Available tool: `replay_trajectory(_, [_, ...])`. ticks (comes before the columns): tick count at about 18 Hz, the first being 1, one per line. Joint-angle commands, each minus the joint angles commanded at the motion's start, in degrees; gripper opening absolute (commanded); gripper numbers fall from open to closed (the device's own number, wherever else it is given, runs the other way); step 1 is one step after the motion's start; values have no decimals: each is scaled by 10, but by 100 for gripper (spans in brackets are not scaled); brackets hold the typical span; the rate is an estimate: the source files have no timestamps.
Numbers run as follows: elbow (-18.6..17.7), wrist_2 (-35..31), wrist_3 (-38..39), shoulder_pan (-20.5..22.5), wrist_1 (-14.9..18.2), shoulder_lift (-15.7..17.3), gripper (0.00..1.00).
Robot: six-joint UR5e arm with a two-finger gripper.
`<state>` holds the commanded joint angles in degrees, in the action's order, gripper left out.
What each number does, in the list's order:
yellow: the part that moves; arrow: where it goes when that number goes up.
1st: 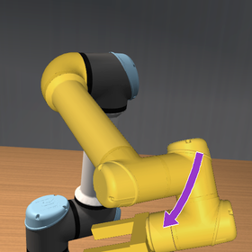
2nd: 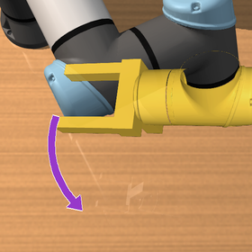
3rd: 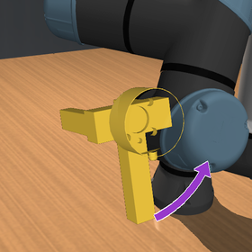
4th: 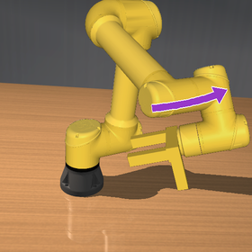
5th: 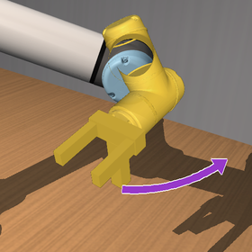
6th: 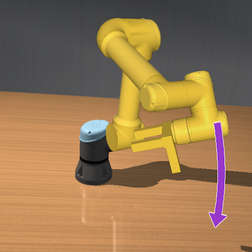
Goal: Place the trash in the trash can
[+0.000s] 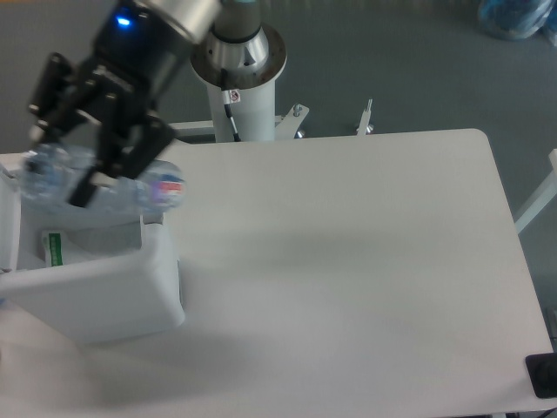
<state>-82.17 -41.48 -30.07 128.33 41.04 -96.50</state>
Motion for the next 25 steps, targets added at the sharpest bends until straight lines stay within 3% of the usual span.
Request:
replay_trajectory(9, [-40, -2, 1, -27, 0, -16, 64])
replay_trajectory(14, [-63, -2, 1, -29, -1, -20, 69])
replay_trajectory(16, [-69, -1, 1, -28, -1, -19, 79])
replay_trajectory(17, [-69, -2, 1, -28, 0, -19, 95])
replay_trajectory(18, [-69, -2, 2, -28, 0, -19, 100])
replay_trajectory(25, [-60, -10, 0, -5, 2, -15, 100])
